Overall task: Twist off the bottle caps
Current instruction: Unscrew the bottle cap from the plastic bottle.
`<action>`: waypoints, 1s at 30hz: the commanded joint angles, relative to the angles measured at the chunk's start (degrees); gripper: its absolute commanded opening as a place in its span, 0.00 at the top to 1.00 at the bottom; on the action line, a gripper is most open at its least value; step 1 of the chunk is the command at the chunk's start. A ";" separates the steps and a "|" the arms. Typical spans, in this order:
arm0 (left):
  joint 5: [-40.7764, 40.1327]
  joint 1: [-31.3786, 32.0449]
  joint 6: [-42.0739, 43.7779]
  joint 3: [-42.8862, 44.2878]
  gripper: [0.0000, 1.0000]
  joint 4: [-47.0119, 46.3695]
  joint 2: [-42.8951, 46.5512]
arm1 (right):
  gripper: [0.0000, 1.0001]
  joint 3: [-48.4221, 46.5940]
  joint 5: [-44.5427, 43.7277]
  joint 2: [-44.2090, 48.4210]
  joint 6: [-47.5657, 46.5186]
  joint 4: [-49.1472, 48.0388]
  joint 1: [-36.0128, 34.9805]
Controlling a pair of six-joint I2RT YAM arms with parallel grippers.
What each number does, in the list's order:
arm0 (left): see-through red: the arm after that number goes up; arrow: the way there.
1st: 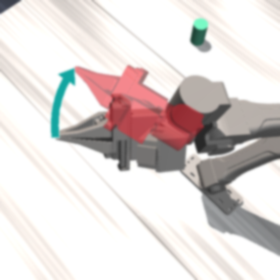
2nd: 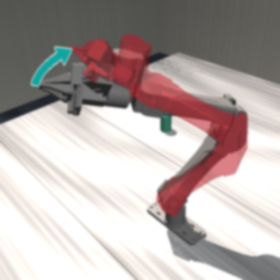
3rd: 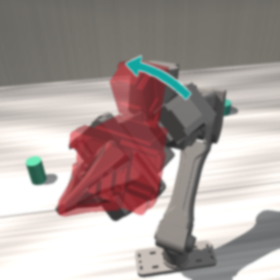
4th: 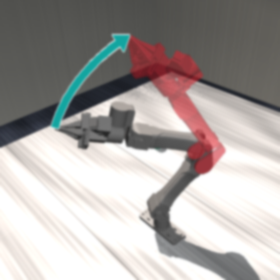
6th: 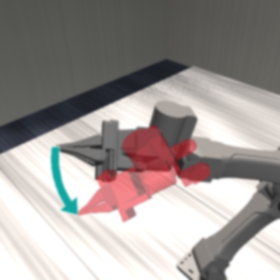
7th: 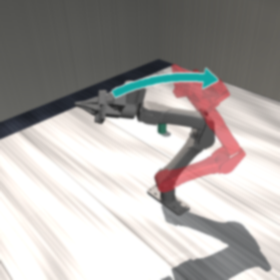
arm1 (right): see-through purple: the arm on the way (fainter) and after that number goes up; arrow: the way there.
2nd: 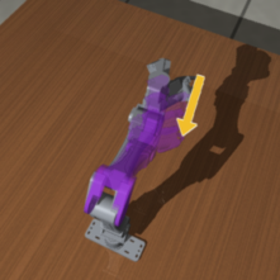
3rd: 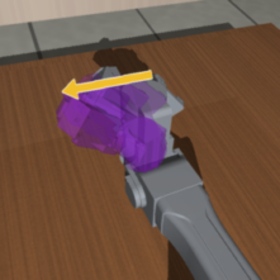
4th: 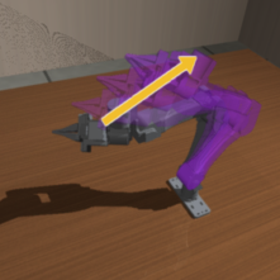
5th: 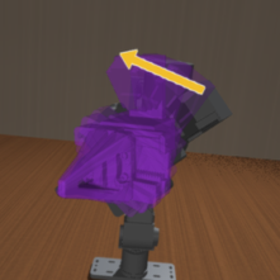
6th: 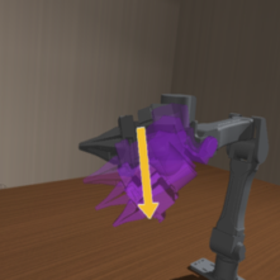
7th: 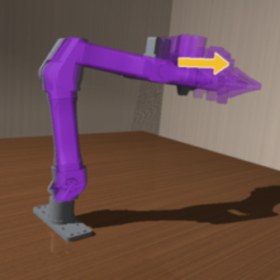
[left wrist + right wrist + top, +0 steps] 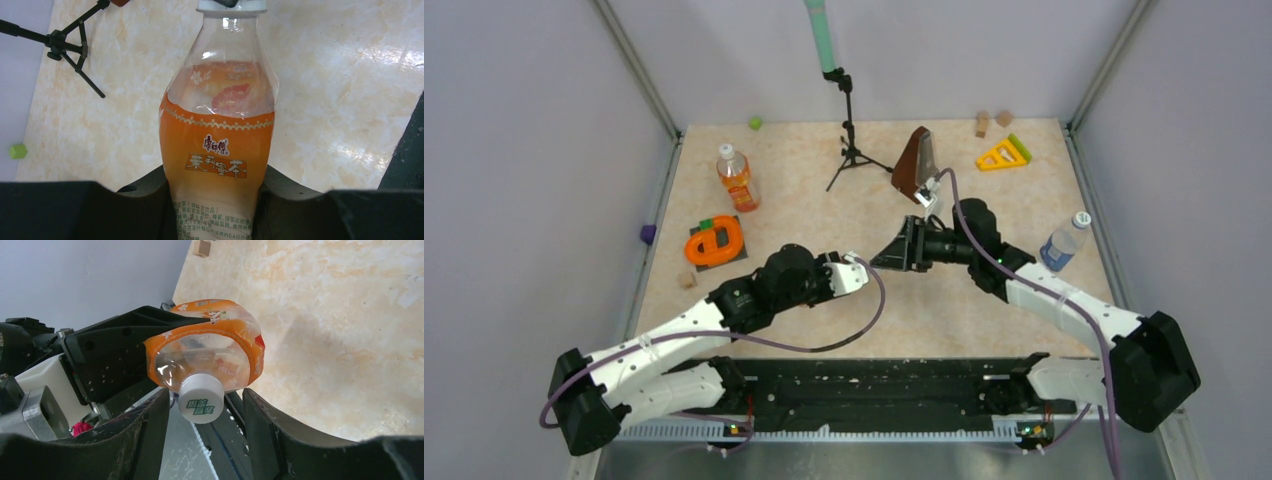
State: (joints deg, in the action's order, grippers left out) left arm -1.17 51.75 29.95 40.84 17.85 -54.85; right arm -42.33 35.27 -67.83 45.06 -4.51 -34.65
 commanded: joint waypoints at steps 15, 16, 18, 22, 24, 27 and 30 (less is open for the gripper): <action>0.11 0.97 0.82 1.24 1.00 -2.73 2.89 | 0.46 3.03 2.81 -0.42 4.45 -10.92 -0.25; 0.24 0.99 0.62 1.26 1.00 -2.54 2.90 | 0.46 2.99 2.79 -0.42 4.76 -11.29 -0.24; 0.19 1.06 0.32 1.15 1.00 -2.30 3.00 | 0.46 2.87 2.86 -0.41 5.12 -11.90 -0.24; -0.44 1.16 -0.32 0.82 1.00 -2.22 3.42 | 0.51 2.33 3.47 -0.62 5.40 -12.22 -0.24; -0.59 1.16 -0.30 0.73 1.00 -2.34 3.52 | 0.53 2.29 3.75 -0.85 5.48 -12.55 -0.22; -0.68 1.27 -0.02 0.47 1.00 -2.72 3.37 | 0.69 2.52 3.89 -1.14 5.65 -13.22 -0.23; -0.59 1.25 0.21 0.70 1.00 -2.52 2.78 | 0.59 2.59 3.84 -1.05 5.64 -13.07 -0.19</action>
State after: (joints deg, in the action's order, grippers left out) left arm -1.41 52.66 30.17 40.82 18.04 -52.64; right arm -39.29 38.39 -68.93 50.17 -15.03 -34.72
